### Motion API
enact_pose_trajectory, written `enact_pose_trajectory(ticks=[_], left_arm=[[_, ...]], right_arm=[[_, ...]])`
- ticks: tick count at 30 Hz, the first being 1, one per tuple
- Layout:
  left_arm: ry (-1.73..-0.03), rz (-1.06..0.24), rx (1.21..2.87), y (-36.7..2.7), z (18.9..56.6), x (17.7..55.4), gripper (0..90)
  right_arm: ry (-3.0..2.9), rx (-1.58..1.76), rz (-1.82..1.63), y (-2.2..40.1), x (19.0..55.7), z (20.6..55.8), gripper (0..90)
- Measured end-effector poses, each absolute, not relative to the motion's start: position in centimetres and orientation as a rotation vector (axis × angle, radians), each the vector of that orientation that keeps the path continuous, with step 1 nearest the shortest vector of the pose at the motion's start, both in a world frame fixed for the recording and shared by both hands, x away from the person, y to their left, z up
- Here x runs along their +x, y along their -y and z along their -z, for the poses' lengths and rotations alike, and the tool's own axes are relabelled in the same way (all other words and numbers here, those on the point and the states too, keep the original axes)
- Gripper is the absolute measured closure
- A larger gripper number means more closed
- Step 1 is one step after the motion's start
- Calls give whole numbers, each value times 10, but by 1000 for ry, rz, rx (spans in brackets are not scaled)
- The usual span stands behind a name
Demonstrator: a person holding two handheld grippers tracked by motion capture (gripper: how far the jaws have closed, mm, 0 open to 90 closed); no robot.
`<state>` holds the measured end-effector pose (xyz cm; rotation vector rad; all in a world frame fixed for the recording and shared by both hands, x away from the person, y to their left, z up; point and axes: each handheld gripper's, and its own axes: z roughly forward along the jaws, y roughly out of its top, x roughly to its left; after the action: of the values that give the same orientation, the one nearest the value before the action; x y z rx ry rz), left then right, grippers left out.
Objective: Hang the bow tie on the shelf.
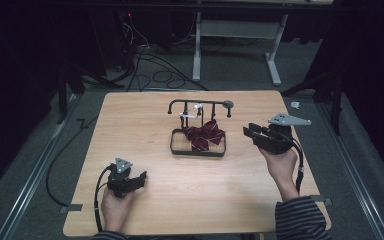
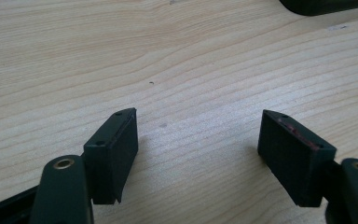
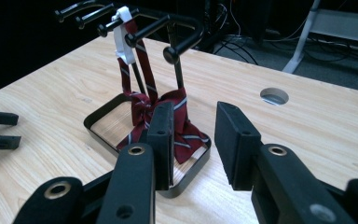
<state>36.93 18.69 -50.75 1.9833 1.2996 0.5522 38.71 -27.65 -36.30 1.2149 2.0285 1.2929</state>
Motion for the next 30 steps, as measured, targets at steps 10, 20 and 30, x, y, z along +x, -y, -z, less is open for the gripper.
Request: enact_pose_trajectory(ticks=[10, 20, 30], left_arm=[[-1300, -556, 1982, -187, 508, 369, 292], [-1300, -556, 1983, -187, 508, 369, 292], [-1300, -555, 1982, -187, 508, 369, 292]], right_arm=[[-2020, 1263, -1302, 285, 377, 380, 682], [-2009, 1321, -1309, 294, 368, 399, 679], [-2013, 1358, -1300, 298, 362, 416, 677]])
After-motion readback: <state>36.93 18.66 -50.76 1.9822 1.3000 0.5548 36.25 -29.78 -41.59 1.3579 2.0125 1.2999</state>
